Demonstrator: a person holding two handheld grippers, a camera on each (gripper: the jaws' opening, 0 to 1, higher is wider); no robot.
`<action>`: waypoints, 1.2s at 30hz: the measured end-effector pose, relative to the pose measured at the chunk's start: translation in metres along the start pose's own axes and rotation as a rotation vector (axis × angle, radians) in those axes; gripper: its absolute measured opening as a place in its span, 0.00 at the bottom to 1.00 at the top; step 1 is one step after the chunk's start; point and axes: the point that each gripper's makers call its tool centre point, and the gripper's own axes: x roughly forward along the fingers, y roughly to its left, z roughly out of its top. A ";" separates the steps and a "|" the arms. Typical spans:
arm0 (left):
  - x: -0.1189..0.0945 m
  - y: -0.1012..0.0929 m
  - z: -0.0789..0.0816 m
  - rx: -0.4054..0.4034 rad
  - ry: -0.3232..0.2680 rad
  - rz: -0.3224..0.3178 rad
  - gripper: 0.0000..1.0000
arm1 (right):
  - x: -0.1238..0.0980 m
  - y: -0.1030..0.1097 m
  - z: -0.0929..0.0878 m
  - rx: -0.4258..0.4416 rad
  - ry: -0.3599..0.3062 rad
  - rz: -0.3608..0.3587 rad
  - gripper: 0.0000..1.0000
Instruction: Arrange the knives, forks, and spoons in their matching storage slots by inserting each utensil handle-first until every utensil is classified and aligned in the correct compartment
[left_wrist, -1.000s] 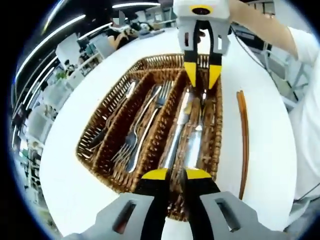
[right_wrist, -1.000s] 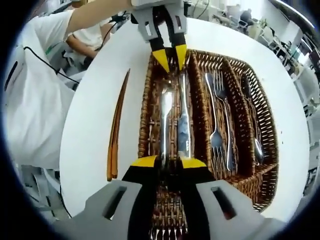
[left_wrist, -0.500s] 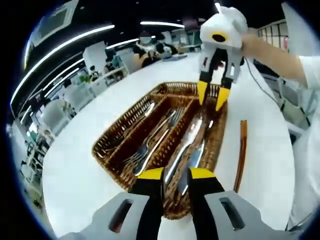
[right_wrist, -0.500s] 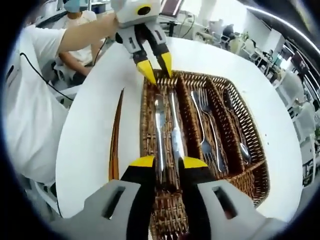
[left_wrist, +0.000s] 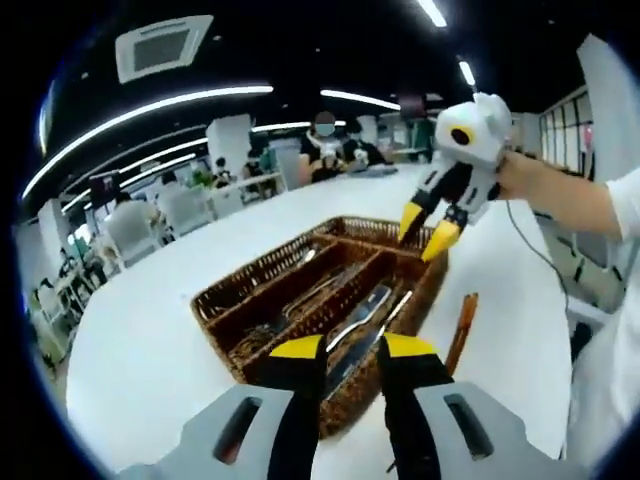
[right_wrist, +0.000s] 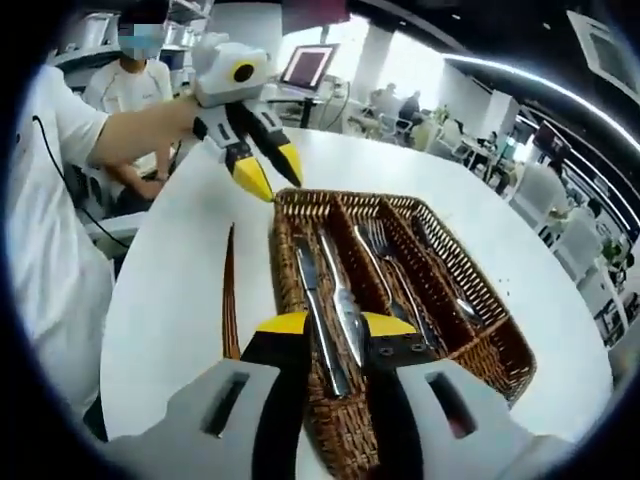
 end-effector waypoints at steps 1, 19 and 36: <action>-0.001 -0.001 0.000 -0.001 -0.002 0.001 0.21 | -0.001 0.002 -0.001 -0.001 -0.005 -0.004 0.20; -0.031 -0.038 -0.020 -0.115 -0.168 0.061 0.30 | -0.006 0.044 -0.009 0.097 -0.175 -0.057 0.26; -0.034 -0.081 -0.033 -0.134 -0.211 0.031 0.29 | 0.004 0.075 -0.040 0.094 -0.074 0.022 0.21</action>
